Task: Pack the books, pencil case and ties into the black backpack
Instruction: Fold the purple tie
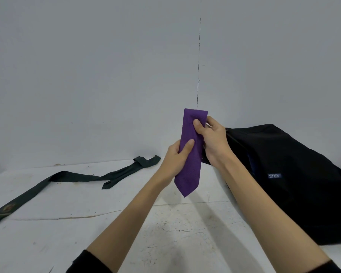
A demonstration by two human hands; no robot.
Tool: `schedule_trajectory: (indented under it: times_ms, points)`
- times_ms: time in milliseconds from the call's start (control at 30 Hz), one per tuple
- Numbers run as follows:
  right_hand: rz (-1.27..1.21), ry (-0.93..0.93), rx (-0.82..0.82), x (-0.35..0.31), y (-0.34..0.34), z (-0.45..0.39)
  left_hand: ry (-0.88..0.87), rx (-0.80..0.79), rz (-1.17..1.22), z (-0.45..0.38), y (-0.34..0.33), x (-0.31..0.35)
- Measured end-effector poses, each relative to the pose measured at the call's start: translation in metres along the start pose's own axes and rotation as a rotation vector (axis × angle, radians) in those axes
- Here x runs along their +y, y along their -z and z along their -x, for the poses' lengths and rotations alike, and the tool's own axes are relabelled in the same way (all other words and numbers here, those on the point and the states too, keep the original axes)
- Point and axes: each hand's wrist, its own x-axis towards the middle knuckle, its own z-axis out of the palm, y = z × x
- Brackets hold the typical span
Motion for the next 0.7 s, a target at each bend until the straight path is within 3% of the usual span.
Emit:
schedule_trajectory:
  times_ms: [233, 433, 600, 700]
  points:
    - [0.102, -0.103, 0.003, 0.009, 0.021, -0.002, -0.005, 0.083, -0.092, 0.008, -0.014, -0.017]
    - [0.296, -0.249, -0.120, 0.026, 0.046, 0.001, 0.150, 0.052, 0.064, 0.013, -0.012, -0.024]
    - [0.368, -0.168, 0.134, 0.011, 0.090, -0.008, 0.284, 0.076, 0.210, -0.002, -0.003, -0.027]
    - [0.815, -0.035, 0.280, 0.000, 0.124, -0.016, 0.394, 0.046, 0.271, -0.009, -0.004, -0.034]
